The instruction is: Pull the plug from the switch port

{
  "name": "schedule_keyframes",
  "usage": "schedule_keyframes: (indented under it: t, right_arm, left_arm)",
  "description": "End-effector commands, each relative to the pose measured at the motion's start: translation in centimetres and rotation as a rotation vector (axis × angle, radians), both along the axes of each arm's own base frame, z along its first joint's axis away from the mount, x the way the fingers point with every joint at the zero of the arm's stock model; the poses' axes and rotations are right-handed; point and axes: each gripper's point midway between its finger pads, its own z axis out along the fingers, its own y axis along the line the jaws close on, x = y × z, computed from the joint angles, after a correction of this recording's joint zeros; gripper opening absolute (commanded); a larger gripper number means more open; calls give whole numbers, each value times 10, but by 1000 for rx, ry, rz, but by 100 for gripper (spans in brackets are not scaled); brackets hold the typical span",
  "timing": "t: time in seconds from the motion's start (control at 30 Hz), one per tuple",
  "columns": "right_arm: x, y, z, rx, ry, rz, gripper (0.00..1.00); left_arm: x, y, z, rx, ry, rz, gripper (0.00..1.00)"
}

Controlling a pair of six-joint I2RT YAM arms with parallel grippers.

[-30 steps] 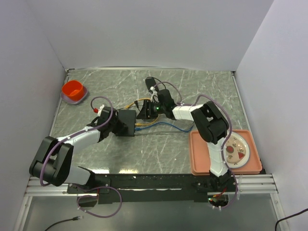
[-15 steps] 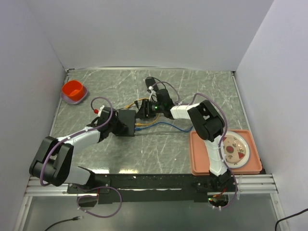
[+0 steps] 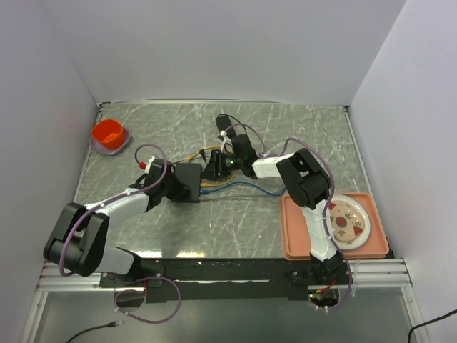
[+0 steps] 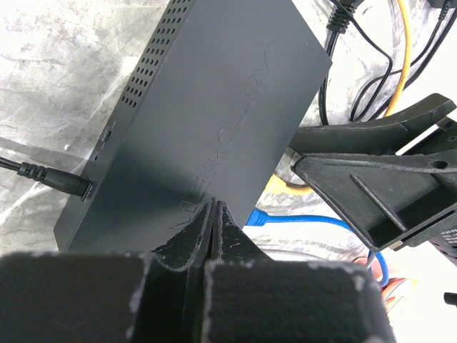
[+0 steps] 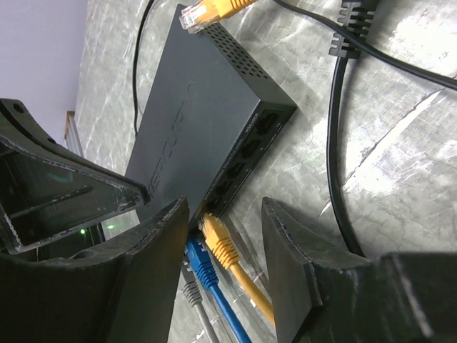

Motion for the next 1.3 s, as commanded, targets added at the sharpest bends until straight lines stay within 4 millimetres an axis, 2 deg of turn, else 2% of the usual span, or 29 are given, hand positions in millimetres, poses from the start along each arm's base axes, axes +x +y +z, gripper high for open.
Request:
schedule_keyframes:
  t: [0.0,0.33,0.4,0.77,1.27]
  right_arm:
    - [-15,-5,-15,-24,13,31,53]
    - [-30,-17,-23,-113,29,76,53]
    - [-28,-17,-22,-129,17,85,53]
    - [-26,-3,-22,-184,16,131,50]
    - [-46,0,-38,-234,96,219,50]
  left_arm:
    - [1,-2,1,-24,1,7,1]
    - [4,-3,3,-24,0,7,1]
    - [4,-4,3,-28,3,5,1]
    - [5,-8,3,-38,11,-8,1]
    - [6,-10,1,-44,20,-13,1]
